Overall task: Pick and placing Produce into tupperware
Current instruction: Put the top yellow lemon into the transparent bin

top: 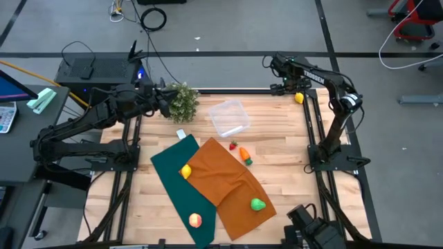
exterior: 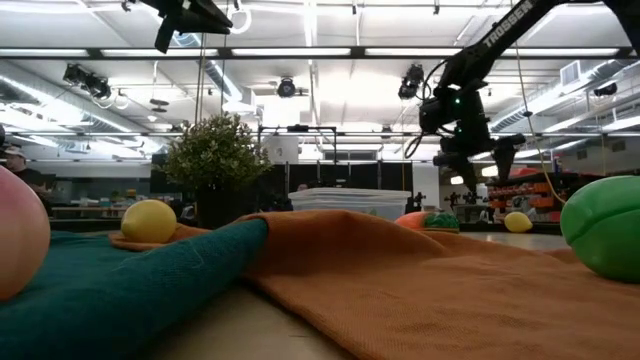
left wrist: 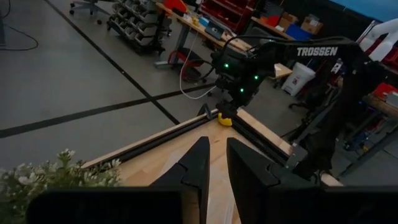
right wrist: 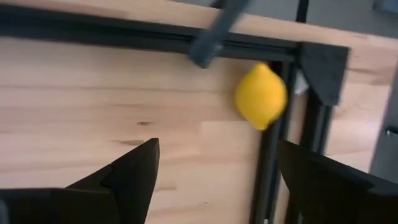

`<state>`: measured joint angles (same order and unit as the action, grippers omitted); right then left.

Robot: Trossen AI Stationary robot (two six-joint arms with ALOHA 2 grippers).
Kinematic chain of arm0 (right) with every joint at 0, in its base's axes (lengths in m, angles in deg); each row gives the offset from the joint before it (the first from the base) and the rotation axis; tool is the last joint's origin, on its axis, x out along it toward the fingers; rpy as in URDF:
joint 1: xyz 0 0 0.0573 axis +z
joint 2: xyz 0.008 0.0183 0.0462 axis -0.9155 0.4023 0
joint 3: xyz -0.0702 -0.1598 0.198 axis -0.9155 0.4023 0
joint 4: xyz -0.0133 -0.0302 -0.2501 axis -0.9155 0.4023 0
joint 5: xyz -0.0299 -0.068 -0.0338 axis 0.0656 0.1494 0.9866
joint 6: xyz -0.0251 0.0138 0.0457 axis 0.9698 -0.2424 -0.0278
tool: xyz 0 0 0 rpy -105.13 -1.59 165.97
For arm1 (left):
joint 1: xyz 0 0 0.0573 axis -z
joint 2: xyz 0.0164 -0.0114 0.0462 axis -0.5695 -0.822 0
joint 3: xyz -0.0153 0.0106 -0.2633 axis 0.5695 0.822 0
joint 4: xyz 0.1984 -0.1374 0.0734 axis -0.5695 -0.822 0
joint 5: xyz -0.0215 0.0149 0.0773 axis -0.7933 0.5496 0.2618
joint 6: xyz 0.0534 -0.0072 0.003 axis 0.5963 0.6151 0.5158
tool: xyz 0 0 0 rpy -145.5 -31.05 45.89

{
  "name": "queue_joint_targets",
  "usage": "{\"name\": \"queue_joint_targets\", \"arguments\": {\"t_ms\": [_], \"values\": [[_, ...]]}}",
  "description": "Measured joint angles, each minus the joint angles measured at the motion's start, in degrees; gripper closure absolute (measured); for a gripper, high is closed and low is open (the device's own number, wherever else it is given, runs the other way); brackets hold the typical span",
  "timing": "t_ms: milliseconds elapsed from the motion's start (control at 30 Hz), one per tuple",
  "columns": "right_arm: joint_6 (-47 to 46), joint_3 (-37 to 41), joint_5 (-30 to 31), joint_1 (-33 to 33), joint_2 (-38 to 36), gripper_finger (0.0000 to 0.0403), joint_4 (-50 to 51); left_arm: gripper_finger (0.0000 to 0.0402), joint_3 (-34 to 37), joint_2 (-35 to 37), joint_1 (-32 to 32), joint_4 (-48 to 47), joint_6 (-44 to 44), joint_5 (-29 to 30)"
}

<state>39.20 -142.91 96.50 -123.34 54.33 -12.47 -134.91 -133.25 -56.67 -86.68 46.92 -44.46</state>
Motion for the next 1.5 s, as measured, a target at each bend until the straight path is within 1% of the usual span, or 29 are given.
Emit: {"name": "queue_joint_targets", "arguments": {"t_ms": [100, 200, 500, 733, 833, 1033, 1133, 1500], "values": [[1.16, 0.0, 0.79, 1.19, 1.28, 0.0115, -2.0, 0.0341, -0.01, 0.0, 0.0, -0.27, 0.0, -0.04], [0.26, 0.0, 2.8, 1.33, 2.18, 0.0115, -2.54, 0.0337, -0.01, 0.0, 0.0, -0.39, 0.0, -0.04], [-2.25, 0.0, 3.0, -1.21, 5.52, 0.0118, -1.92, 0.0335, -0.01, -1.09, 0.0, -0.2, 0.11, -0.07], [-0.96, 0.0, 3.19, -3.55, 8.7, 0.0125, -1.63, 0.0331, -0.01, -4.19, 0.0, 0.11, 0.55, -0.04], [-0.84, 0.0, 5.1, -5.12, 9.14, 0.0129, -0.9, 0.0334, -0.01, -5.78, 0.0, 0.23, 0.7, -0.03], [-1.98, 0.0, 5.9, -4.81, 9.16, 0.0131, -2.82, 0.0329, -0.01, -8.21, -0.37, 2.43, 0.14, -0.07], [-2.47, -0.01, 7.47, -4.65, 10.07, 0.0131, -2.49, 0.0325, -0.01, -8.28, -0.44, 3.34, 0.04, -0.01], [-3.59, 0.0, 8.91, -4.55, 10.33, 0.0133, -2.73, 0.0322, -0.01, -8.17, -0.44, 4.42, 0.07, -0.02]]}}
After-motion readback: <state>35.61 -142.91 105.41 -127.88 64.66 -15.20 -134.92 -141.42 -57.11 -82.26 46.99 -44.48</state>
